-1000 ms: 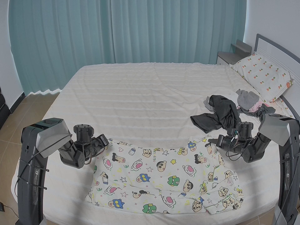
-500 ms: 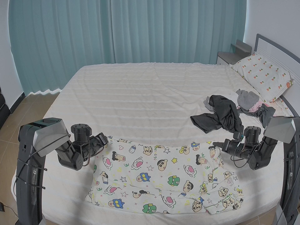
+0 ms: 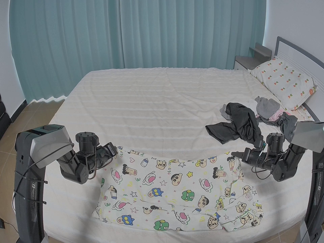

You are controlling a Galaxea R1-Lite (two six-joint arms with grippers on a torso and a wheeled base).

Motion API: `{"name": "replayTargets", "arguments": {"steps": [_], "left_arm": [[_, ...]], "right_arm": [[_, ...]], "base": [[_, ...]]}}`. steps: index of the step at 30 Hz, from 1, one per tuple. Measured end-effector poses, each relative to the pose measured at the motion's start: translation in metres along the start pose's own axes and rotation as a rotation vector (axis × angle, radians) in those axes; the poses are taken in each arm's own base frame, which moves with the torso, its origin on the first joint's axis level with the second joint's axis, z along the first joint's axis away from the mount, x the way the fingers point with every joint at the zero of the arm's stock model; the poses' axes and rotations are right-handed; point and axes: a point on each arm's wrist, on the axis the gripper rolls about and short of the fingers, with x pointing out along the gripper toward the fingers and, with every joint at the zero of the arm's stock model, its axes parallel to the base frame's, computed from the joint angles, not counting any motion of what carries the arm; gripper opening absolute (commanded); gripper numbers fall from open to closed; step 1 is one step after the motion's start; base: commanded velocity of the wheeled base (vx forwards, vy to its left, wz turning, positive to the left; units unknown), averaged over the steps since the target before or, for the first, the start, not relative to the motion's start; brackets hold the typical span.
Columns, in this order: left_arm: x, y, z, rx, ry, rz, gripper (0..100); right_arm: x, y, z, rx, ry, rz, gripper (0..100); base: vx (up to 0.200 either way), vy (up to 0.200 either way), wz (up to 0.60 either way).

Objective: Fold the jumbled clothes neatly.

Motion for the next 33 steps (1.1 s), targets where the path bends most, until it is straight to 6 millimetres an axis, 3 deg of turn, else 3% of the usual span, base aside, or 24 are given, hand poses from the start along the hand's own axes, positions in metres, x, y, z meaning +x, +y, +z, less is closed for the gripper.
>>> {"name": "replayTargets", "arguments": {"steps": [16, 33], "left_arm": [[-0.036, 0.004, -0.012, 0.053, 0.048, 0.035, 0], [-0.081, 0.023, -0.048, 0.159, 0.181, 0.032, 0]], "right_arm": [[-0.028, 0.002, -0.037, -0.133, 0.106, -0.059, 0], [-0.066, 0.008, -0.074, -0.276, 0.168, -0.083, 0]], "base": [[0.0, 0.0, 0.0], [0.0, 0.0, 0.0]]}}
